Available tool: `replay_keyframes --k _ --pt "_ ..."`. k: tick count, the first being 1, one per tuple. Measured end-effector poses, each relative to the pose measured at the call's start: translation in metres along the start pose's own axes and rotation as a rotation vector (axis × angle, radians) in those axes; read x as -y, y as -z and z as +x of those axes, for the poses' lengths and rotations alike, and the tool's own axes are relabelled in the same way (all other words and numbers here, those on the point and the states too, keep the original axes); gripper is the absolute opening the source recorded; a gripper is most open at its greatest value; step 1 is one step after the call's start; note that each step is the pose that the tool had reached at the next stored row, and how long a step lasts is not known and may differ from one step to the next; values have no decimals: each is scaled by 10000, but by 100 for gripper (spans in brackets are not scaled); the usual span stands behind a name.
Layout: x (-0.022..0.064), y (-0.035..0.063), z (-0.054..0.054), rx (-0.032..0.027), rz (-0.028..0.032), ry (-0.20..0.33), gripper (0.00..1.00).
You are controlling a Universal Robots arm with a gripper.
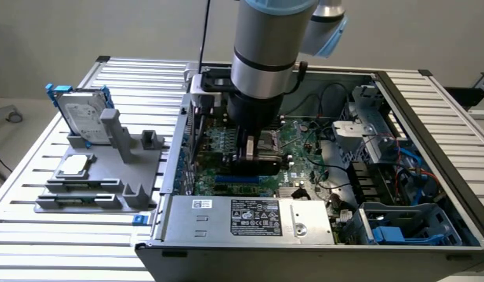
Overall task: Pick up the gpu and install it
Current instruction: 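Insert the gpu into the slot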
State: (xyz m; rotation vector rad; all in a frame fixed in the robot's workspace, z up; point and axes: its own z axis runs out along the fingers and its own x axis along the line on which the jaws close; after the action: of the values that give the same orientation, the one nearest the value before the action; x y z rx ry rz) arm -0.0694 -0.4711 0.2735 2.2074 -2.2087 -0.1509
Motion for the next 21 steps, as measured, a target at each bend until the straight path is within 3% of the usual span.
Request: replay_keyframes --k 5,21 --pt "0 -16 2 -6 -55 -4 26" --pt "-24 -55 5 -4 -55 1 26"
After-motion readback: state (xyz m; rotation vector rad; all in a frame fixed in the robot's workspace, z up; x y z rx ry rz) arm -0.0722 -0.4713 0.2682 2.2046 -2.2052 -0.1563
